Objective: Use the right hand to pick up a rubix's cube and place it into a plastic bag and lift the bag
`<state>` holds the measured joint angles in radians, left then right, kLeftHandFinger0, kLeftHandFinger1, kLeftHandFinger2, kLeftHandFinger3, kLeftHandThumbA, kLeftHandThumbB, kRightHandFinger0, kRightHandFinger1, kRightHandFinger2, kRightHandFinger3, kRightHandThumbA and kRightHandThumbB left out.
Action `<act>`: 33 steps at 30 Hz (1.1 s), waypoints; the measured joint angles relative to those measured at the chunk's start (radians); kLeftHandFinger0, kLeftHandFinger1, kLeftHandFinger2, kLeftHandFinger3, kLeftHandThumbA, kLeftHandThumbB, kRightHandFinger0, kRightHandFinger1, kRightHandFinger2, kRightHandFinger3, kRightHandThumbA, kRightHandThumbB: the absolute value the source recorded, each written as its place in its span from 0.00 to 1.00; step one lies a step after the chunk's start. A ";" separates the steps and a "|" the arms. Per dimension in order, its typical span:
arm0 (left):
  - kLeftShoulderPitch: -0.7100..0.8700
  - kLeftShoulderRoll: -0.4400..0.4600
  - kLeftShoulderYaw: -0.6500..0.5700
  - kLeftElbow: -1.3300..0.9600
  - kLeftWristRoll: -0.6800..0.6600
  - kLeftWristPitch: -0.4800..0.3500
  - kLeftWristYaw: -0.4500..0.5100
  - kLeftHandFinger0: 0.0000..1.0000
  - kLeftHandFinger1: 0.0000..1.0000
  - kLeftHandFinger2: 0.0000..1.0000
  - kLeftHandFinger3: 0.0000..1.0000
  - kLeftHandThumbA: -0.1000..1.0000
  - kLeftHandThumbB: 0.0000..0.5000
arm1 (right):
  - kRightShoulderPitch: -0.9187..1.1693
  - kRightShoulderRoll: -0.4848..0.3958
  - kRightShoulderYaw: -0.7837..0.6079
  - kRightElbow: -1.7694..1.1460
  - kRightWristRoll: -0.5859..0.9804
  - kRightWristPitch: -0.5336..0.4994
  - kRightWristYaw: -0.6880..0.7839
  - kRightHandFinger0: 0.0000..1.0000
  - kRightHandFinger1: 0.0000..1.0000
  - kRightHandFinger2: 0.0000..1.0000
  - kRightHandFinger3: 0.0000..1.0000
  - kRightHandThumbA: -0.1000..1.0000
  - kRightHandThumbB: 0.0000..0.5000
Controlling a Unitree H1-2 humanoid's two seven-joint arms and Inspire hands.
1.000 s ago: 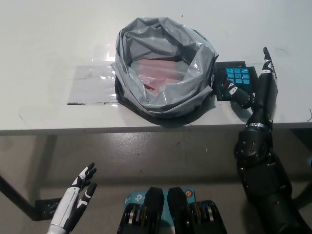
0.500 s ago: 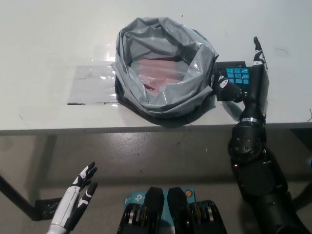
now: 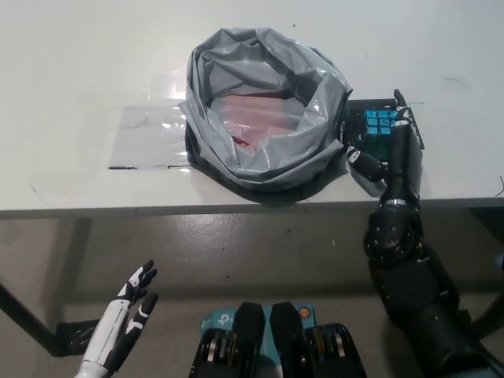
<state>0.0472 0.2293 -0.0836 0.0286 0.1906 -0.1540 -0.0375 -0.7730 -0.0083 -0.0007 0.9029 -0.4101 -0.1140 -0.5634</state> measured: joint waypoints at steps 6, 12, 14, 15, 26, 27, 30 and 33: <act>-0.002 0.000 0.001 -0.001 0.000 0.000 0.000 1.00 1.00 1.00 1.00 1.00 0.45 | -0.034 -0.018 -0.008 0.080 0.020 -0.002 -0.005 1.00 1.00 1.00 1.00 0.89 0.90; -0.008 -0.001 0.001 -0.001 0.002 0.000 0.000 1.00 1.00 1.00 1.00 1.00 0.45 | -0.044 -0.030 -0.018 0.098 0.044 -0.004 -0.008 1.00 1.00 1.00 1.00 0.88 0.89; -0.012 -0.001 0.001 -0.001 0.002 0.000 0.000 1.00 1.00 1.00 1.00 1.00 0.45 | -0.050 -0.030 -0.019 0.100 0.051 -0.007 -0.012 1.00 1.00 1.00 1.00 0.88 0.89; -0.013 -0.001 0.001 -0.001 0.002 0.000 0.000 1.00 1.00 1.00 1.00 1.00 0.45 | -0.053 -0.030 -0.018 0.100 0.053 -0.008 -0.013 1.00 1.00 1.00 1.00 0.88 0.89; -0.016 -0.001 0.002 -0.007 0.003 0.003 0.000 1.00 1.00 1.00 1.00 1.00 0.43 | -0.076 -0.028 -0.016 0.096 0.061 -0.010 -0.024 1.00 1.00 1.00 1.00 0.91 0.87; -0.016 -0.001 0.002 -0.008 0.003 0.004 0.000 1.00 1.00 1.00 1.00 1.00 0.43 | -0.076 -0.027 -0.016 0.096 0.062 -0.010 -0.024 1.00 1.00 1.00 1.00 0.91 0.87; -0.017 -0.001 0.002 -0.016 0.002 0.007 0.000 1.00 1.00 1.00 1.00 1.00 0.41 | -0.076 -0.025 -0.015 0.091 0.069 -0.010 -0.023 1.00 1.00 1.00 1.00 0.91 0.87; -0.020 -0.001 0.002 -0.018 0.002 0.007 0.000 1.00 1.00 1.00 1.00 1.00 0.40 | -0.076 -0.023 -0.012 0.087 0.076 -0.010 -0.023 1.00 1.00 1.00 1.00 0.92 0.90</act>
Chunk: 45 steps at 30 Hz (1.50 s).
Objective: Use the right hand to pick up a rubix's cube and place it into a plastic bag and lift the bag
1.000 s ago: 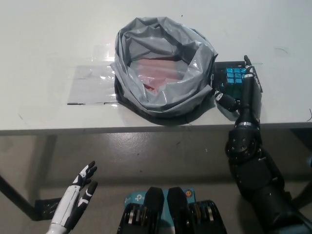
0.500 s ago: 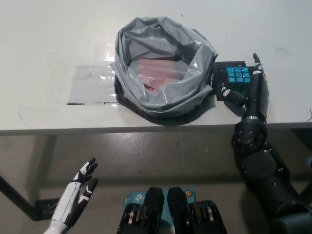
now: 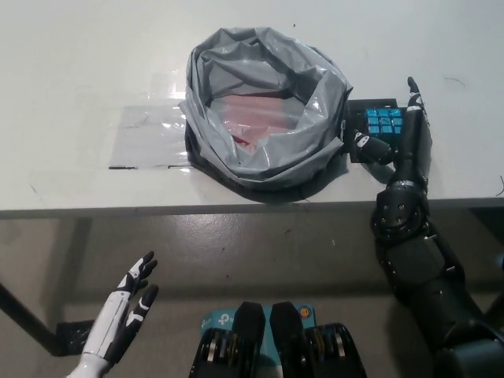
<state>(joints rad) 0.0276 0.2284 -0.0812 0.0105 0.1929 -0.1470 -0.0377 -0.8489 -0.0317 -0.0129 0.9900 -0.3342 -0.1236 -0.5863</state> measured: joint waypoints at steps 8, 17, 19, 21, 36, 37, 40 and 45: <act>-0.002 0.000 0.000 -0.004 -0.001 0.003 0.000 1.00 1.00 1.00 1.00 1.00 0.36 | -0.002 0.004 0.006 0.030 0.013 -0.001 0.000 1.00 1.00 1.00 1.00 0.93 0.89; -0.003 0.000 0.000 -0.004 -0.003 0.003 0.000 1.00 1.00 1.00 1.00 1.00 0.36 | -0.017 0.001 0.015 0.100 0.022 -0.009 -0.002 1.00 1.00 1.00 1.00 0.92 0.87; -0.003 0.000 0.000 -0.004 -0.003 0.004 0.000 1.00 1.00 1.00 1.00 1.00 0.35 | -0.019 0.000 0.015 0.110 0.024 -0.010 -0.002 1.00 1.00 1.00 1.00 0.93 0.90; -0.003 0.000 0.000 -0.004 -0.002 0.004 0.000 1.00 1.00 1.00 1.00 1.00 0.33 | -0.020 -0.002 0.015 0.120 0.025 -0.011 -0.003 1.00 1.00 1.00 1.00 0.93 0.90; -0.011 0.000 0.000 -0.004 -0.002 0.004 0.000 1.00 1.00 1.00 1.00 1.00 0.35 | -0.026 0.007 -0.058 0.130 0.102 -0.095 -0.009 0.04 0.10 0.28 0.60 0.71 0.81; -0.012 0.000 0.000 -0.004 -0.002 0.004 0.000 1.00 1.00 1.00 1.00 1.00 0.35 | -0.029 0.012 -0.077 0.130 0.117 -0.108 -0.013 0.04 0.10 0.28 0.60 0.71 0.81; -0.014 -0.001 0.000 -0.003 -0.003 0.004 0.000 1.00 1.00 1.00 1.00 1.00 0.36 | -0.040 0.023 -0.109 0.130 0.137 -0.115 -0.034 0.00 0.00 0.26 0.24 0.58 0.65; -0.015 -0.002 0.000 -0.003 -0.005 0.006 -0.002 1.00 1.00 1.00 1.00 1.00 0.36 | -0.051 0.042 -0.173 0.119 0.186 -0.145 -0.062 0.00 0.01 0.28 0.25 0.48 0.51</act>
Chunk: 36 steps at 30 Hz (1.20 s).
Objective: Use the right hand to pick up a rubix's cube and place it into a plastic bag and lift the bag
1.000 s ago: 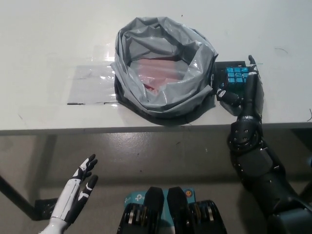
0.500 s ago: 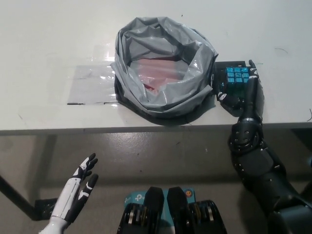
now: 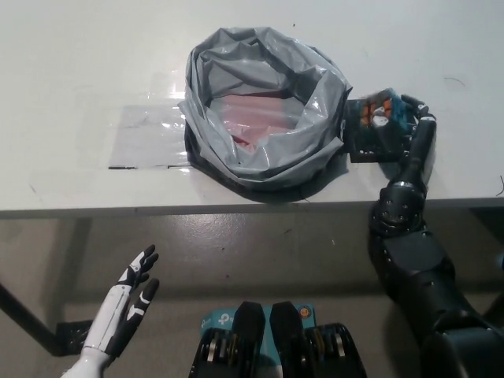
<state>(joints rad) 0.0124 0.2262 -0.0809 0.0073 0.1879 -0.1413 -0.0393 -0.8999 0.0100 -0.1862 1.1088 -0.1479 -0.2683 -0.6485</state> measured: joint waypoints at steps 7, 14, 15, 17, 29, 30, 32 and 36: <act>-0.001 -0.001 0.000 0.000 0.000 0.004 0.000 1.00 1.00 1.00 1.00 1.00 0.36 | 0.000 0.008 -0.044 0.001 0.063 -0.030 0.007 0.00 0.02 0.31 0.30 0.56 0.57; -0.004 -0.002 0.001 0.000 -0.002 0.006 -0.001 1.00 1.00 1.00 1.00 1.00 0.37 | 0.002 0.007 -0.055 0.003 0.103 -0.053 0.017 0.00 0.00 0.33 0.37 0.51 0.55; -0.004 -0.003 0.001 0.000 -0.003 0.007 -0.001 1.00 1.00 1.00 1.00 1.00 0.37 | 0.003 0.007 -0.060 0.003 0.111 -0.060 0.023 0.00 0.00 0.33 0.37 0.49 0.55; -0.003 -0.004 0.001 0.000 -0.005 0.008 -0.002 1.00 1.00 1.00 1.00 1.00 0.35 | 0.004 0.009 -0.075 0.002 0.134 -0.074 0.039 0.00 0.01 0.37 0.43 0.47 0.58; -0.002 -0.004 0.002 0.002 -0.008 0.009 -0.006 0.99 1.00 1.00 1.00 1.00 0.34 | 0.016 0.049 -0.216 -0.214 0.358 -0.056 0.170 0.00 0.10 0.56 0.13 0.38 0.56; -0.001 -0.004 0.002 0.002 -0.008 0.009 -0.007 0.99 1.00 1.00 1.00 1.00 0.34 | 0.018 0.056 -0.222 -0.270 0.383 -0.042 0.176 0.00 0.09 0.56 0.07 0.39 0.56; -0.001 -0.004 0.001 0.002 -0.008 0.009 -0.007 0.98 1.00 1.00 1.00 1.00 0.36 | 0.019 0.061 -0.224 -0.319 0.405 -0.028 0.181 0.00 0.08 0.56 0.09 0.40 0.56; 0.001 -0.004 0.001 0.003 -0.008 0.009 -0.007 0.98 1.00 1.00 1.00 1.00 0.34 | 0.020 0.073 -0.223 -0.465 0.455 0.019 0.190 0.00 0.05 0.51 0.21 0.41 0.60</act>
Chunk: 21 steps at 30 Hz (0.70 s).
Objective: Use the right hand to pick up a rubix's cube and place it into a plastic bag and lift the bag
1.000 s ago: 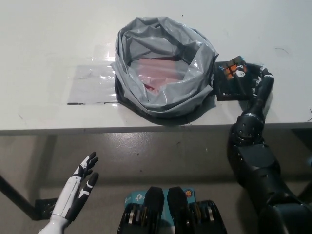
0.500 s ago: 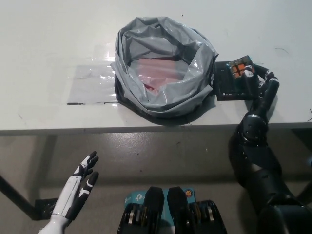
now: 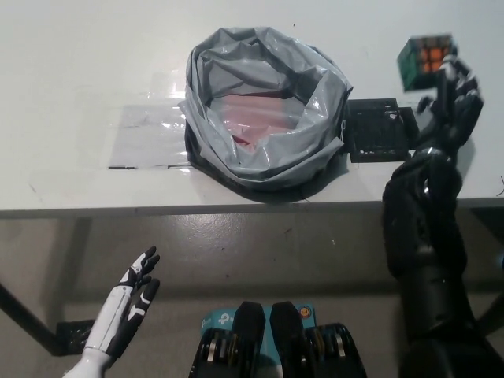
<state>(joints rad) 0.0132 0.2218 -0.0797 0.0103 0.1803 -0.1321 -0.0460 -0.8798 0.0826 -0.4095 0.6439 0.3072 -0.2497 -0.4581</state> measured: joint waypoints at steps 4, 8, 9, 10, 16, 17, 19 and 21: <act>0.000 0.000 -0.001 0.000 0.001 0.000 0.000 0.99 1.00 1.00 1.00 1.00 0.37 | 0.000 0.013 0.019 -0.159 0.041 0.060 0.009 0.00 0.09 0.55 0.20 0.42 0.56; 0.001 0.000 0.000 0.000 0.001 0.000 0.000 0.99 1.00 1.00 1.00 1.00 0.34 | -0.001 0.019 0.071 -0.279 0.058 0.114 0.026 0.00 0.16 0.58 0.38 0.44 0.50; 0.001 0.000 0.000 0.000 0.000 0.000 0.000 0.99 1.00 1.00 1.00 1.00 0.33 | -0.006 0.020 0.101 -0.323 0.062 0.134 0.038 0.00 0.16 0.58 0.41 0.46 0.51; 0.001 0.000 0.000 0.000 0.000 0.000 0.000 0.98 1.00 1.00 1.00 1.00 0.34 | -0.011 0.020 0.117 -0.339 0.063 0.146 0.046 0.00 0.16 0.58 0.39 0.37 0.47; 0.000 0.000 0.000 -0.001 0.001 0.000 -0.001 0.97 1.00 1.00 1.00 1.00 0.38 | -0.064 0.009 0.266 -0.359 0.005 0.201 0.092 0.01 0.21 0.60 0.39 0.30 0.45; 0.000 0.000 0.000 -0.001 0.001 0.000 -0.001 0.97 1.00 1.00 1.00 1.00 0.38 | -0.066 0.004 0.298 -0.347 -0.021 0.206 0.097 0.00 0.21 0.59 0.40 0.32 0.45; 0.000 0.000 -0.001 0.000 0.002 0.000 -0.001 0.96 1.00 1.00 1.00 1.00 0.36 | -0.066 -0.005 0.346 -0.311 -0.066 0.212 0.100 0.02 0.22 0.57 0.37 0.37 0.46; 0.000 0.000 -0.001 0.000 0.002 0.000 -0.001 0.96 1.00 1.00 1.00 1.00 0.36 | -0.066 -0.011 0.375 -0.290 -0.095 0.216 0.100 0.02 0.24 0.55 0.35 0.38 0.47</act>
<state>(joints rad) 0.0135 0.2219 -0.0808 0.0099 0.1825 -0.1319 -0.0471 -0.9455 0.0713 -0.0347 0.3542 0.2123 -0.0336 -0.3585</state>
